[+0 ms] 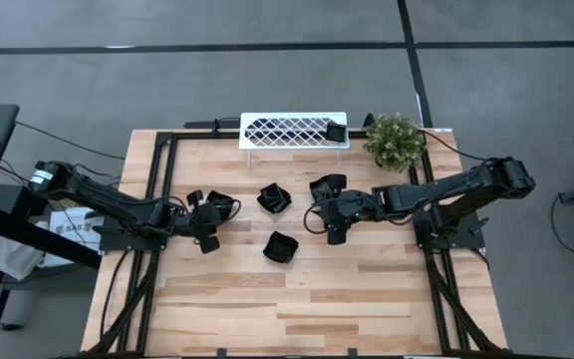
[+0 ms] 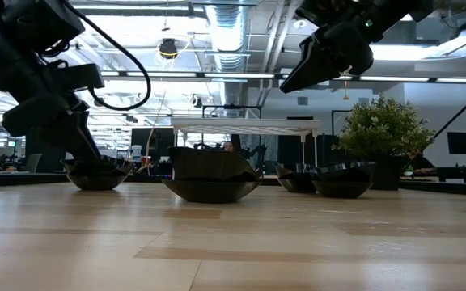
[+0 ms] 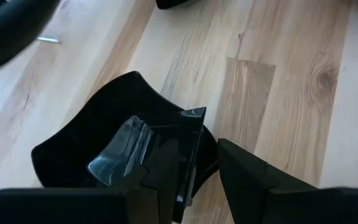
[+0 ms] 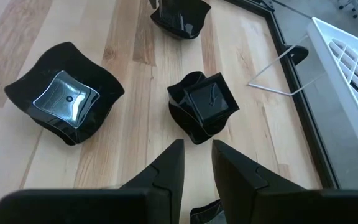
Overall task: Pick & Place Mini shaped plates
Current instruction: Stack the black square plate on top of the black square plate on the shelf
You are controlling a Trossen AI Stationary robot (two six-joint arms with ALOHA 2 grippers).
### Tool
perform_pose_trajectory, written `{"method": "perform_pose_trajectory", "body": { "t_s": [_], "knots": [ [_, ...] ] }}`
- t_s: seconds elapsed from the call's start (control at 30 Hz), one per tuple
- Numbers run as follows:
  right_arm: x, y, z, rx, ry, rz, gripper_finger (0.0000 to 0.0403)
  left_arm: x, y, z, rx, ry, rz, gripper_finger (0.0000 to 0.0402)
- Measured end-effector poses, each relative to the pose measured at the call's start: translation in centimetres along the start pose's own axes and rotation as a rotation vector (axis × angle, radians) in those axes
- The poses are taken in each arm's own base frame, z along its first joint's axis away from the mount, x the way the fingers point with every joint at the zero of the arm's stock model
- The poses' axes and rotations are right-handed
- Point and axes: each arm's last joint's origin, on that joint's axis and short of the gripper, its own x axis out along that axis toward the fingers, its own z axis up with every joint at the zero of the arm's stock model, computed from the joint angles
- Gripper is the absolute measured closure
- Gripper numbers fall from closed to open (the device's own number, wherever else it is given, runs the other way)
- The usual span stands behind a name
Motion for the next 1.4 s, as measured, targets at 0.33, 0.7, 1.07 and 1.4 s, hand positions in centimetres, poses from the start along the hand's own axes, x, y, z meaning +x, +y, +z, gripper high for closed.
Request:
{"method": "perform_pose_trajectory", "body": {
  "t_s": [0.33,0.7,1.07,1.4],
  "knots": [
    [0.00,-0.01,0.00,0.000,0.000,0.000,0.0326,0.00,0.00,0.00,0.000,0.000,-0.001,0.0316],
    [0.00,0.00,0.00,0.000,0.000,0.000,0.0326,0.00,-0.03,0.00,-0.001,0.003,-0.011,0.0393],
    [0.00,0.00,0.00,0.000,0.000,0.000,0.0326,-0.01,0.07,0.13,-0.006,-0.019,0.028,0.0394],
    [0.00,0.00,0.00,-0.001,0.000,0.000,0.0326,-0.02,0.13,0.24,-0.007,-0.034,0.056,0.0396]
  ]
}}
